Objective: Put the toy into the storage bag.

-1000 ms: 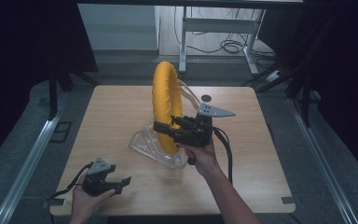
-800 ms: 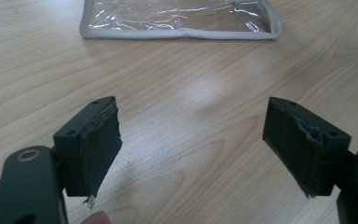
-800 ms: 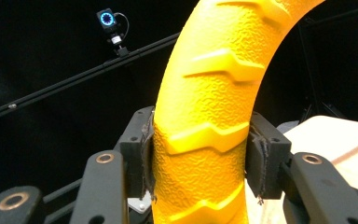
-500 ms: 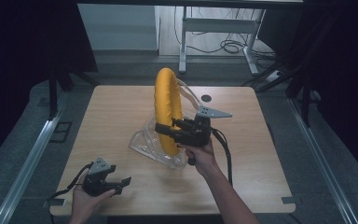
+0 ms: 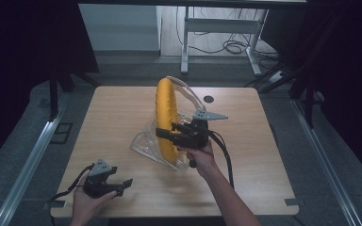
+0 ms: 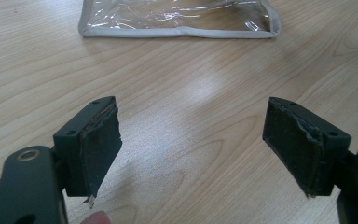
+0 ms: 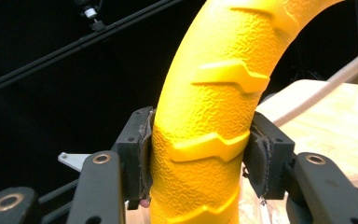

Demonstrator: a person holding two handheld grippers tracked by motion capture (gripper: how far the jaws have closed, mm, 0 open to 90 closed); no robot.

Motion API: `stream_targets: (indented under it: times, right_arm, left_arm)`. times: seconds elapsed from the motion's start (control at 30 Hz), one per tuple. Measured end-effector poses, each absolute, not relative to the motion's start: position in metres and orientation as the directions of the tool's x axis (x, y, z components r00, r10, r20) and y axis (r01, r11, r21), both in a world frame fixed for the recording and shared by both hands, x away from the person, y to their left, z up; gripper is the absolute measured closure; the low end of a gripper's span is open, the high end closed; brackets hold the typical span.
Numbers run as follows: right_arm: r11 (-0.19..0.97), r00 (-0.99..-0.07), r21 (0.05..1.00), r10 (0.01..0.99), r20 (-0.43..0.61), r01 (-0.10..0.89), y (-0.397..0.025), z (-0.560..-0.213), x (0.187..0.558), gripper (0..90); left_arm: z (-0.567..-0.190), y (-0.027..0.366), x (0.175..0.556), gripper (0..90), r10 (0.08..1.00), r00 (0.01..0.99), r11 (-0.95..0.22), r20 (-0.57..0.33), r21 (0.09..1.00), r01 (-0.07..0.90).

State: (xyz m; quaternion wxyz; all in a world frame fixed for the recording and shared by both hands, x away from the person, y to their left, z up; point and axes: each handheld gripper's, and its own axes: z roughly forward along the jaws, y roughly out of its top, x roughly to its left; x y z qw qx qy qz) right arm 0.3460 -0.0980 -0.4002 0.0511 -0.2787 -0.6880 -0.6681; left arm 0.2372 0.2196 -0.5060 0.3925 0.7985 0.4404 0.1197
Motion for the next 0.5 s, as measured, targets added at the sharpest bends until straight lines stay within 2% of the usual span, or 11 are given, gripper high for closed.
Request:
stream_targets:
  times: [0.5]
  right_arm:
    - [-0.042,-0.831,0.915,0.405,0.382,0.401,-0.1003,-0.3986,0.347,44.0]
  left_arm:
    - [-0.5065,0.2189,0.2372,18.8,0.797,0.584,-0.307,-0.155,0.728,0.613]
